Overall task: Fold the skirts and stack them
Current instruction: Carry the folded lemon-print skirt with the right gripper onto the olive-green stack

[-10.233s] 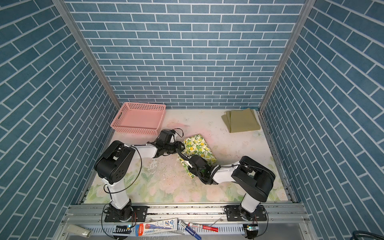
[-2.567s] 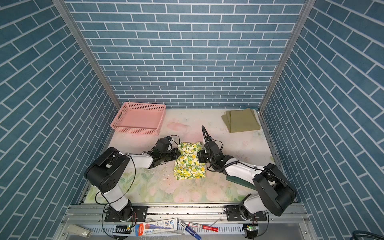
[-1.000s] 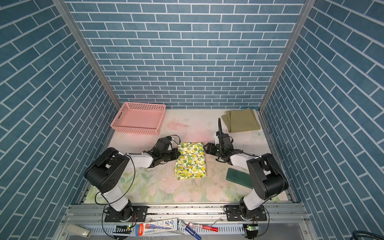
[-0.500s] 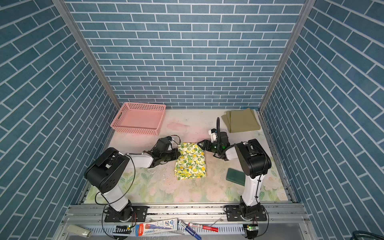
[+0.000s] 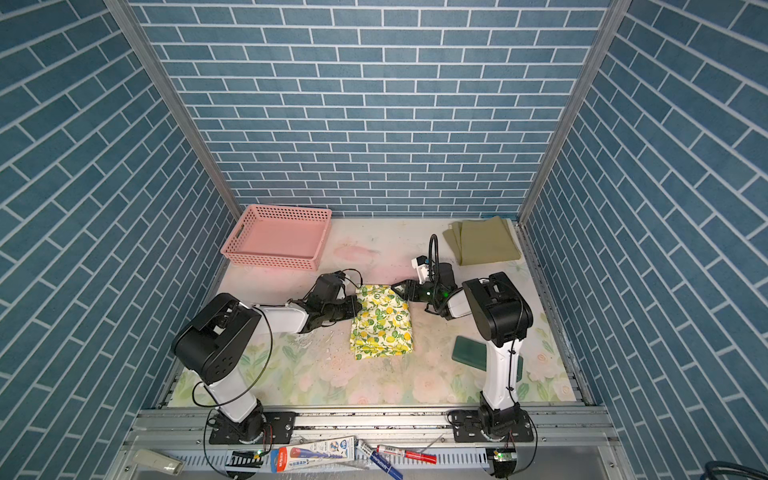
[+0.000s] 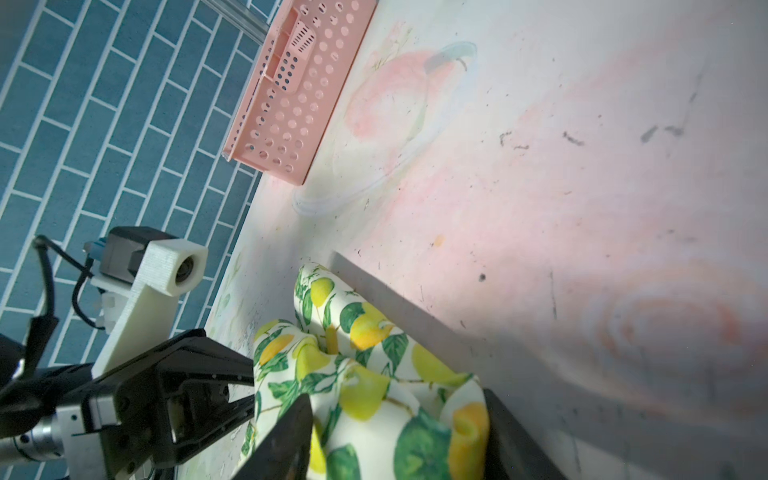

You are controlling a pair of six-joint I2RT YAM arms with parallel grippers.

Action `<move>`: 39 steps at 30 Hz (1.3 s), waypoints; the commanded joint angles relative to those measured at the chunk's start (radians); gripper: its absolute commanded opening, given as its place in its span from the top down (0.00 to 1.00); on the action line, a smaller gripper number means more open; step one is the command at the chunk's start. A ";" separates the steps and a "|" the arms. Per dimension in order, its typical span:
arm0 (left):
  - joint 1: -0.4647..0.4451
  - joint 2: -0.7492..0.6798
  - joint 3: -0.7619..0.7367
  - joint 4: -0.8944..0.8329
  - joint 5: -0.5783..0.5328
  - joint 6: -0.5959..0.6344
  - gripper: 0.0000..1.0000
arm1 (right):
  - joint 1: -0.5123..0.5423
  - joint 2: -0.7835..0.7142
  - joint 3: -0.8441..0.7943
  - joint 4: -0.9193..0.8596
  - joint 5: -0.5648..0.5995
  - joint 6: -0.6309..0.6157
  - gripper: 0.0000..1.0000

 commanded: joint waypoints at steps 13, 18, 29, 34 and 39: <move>0.009 0.030 -0.011 -0.092 0.017 0.012 1.00 | 0.013 -0.039 -0.056 -0.029 0.039 -0.014 1.00; 0.010 -0.147 -0.074 -0.076 0.055 0.024 0.78 | 0.012 -0.181 -0.012 -0.122 0.200 -0.022 1.00; 0.006 -0.557 0.050 -0.514 0.024 0.144 0.15 | 0.000 -0.206 0.355 -0.546 0.511 -0.201 1.00; 0.007 -0.625 0.011 -0.479 -0.032 0.149 0.08 | -0.038 -0.078 0.598 -0.615 0.579 -0.224 1.00; 0.007 -0.557 0.004 -0.433 -0.056 0.162 0.07 | -0.083 0.023 0.801 -0.640 0.644 -0.225 1.00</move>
